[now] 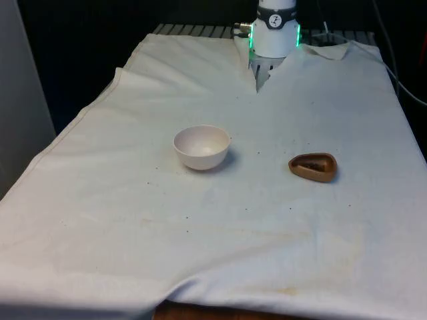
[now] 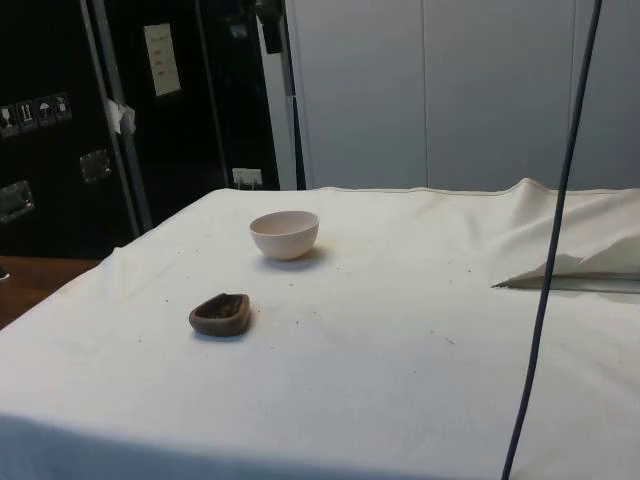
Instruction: Pour the coffee beans from the cup into the bowl.
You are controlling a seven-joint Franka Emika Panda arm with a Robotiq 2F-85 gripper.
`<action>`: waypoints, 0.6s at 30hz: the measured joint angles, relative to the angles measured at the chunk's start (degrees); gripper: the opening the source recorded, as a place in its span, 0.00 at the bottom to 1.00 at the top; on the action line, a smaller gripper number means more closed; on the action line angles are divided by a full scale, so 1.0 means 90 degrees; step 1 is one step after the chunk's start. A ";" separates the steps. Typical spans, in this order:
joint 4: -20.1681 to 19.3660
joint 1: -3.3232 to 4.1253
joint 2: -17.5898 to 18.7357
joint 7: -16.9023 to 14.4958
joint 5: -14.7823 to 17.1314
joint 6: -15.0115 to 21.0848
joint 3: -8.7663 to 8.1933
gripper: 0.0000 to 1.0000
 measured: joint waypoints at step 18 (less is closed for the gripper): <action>-0.0261 0.0000 0.0070 0.0528 -0.0223 0.0516 0.0401 1.00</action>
